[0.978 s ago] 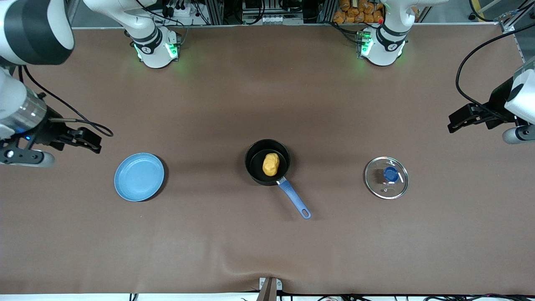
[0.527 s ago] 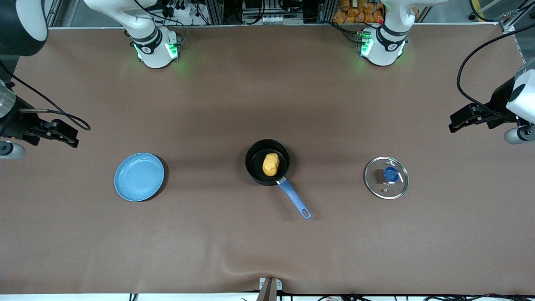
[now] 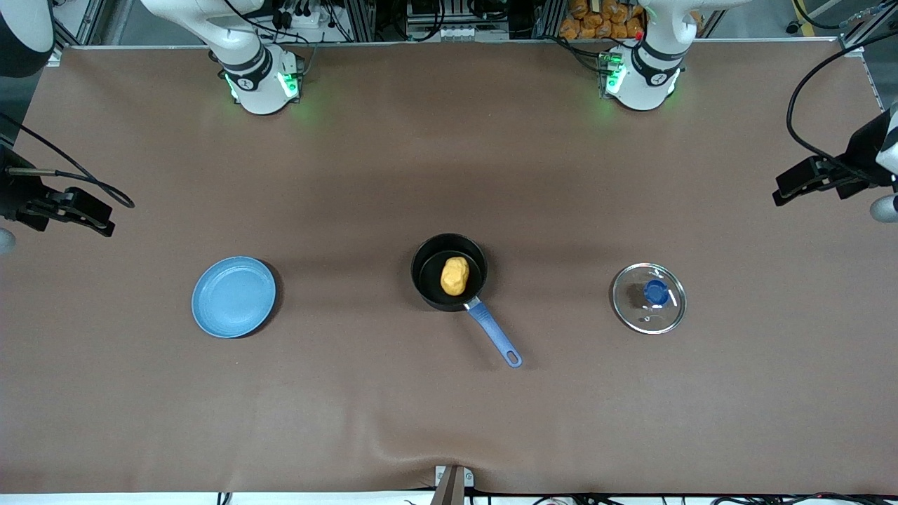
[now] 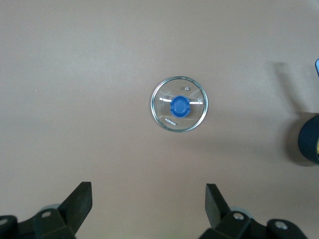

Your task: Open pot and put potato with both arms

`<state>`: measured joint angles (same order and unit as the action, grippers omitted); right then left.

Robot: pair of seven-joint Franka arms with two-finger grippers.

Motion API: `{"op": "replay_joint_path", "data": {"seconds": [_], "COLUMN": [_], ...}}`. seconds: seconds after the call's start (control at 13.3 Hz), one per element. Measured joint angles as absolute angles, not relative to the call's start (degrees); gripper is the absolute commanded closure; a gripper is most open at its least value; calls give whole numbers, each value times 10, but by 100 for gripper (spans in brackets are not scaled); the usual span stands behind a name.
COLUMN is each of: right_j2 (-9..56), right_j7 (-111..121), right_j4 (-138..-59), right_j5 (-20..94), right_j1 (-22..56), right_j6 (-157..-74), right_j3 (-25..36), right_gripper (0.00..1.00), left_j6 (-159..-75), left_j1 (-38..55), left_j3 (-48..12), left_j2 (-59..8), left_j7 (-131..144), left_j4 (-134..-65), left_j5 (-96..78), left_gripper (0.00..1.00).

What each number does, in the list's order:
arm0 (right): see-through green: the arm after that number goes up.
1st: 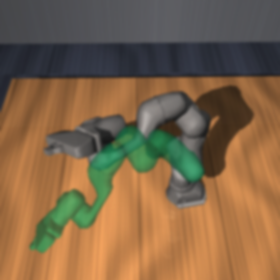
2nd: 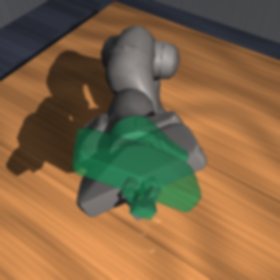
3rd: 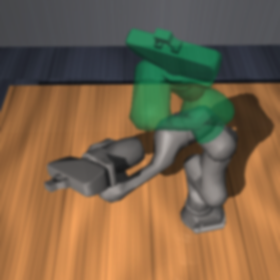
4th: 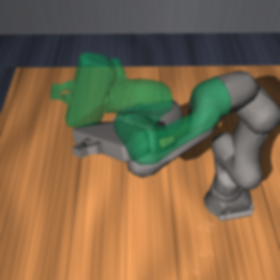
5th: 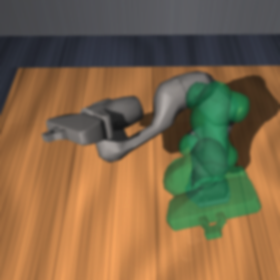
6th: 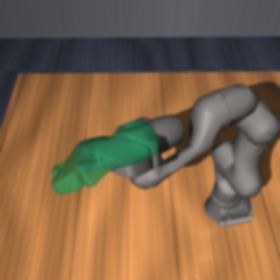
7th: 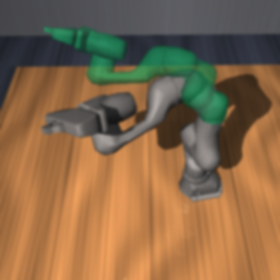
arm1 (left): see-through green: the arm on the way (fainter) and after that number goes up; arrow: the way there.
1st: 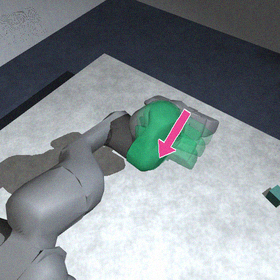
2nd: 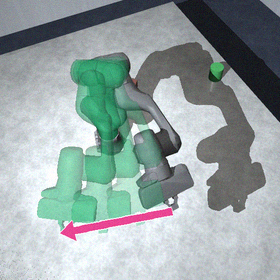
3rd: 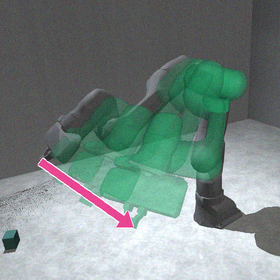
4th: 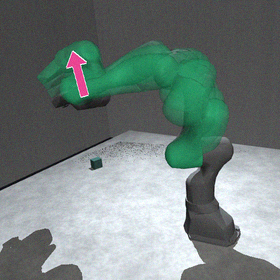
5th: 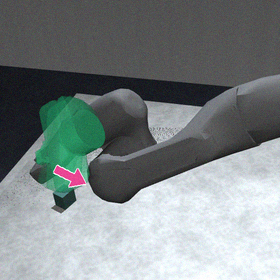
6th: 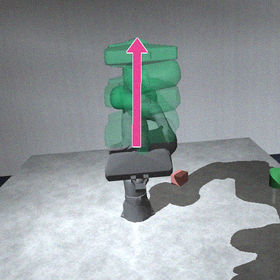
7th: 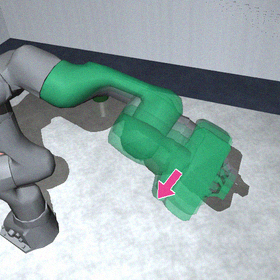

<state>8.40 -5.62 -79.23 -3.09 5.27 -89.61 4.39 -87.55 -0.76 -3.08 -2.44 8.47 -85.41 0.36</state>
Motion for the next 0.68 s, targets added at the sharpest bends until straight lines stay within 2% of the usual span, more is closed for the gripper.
{"op": "replay_joint_path", "data": {"seconds": [0.68], "right_j2": [76], "right_j7": [-56], "right_j4": [-792], "right_j5": [-31], "right_j1": [52], "right_j6": [-889], "right_j3": [43], "right_gripper": [0], "left_j6": [-875], "left_j1": [2], "left_j3": [-27], "left_j2": [-12], "left_j7": [85], "left_j4": [-856], "left_j5": [4], "left_gripper": [0]}}
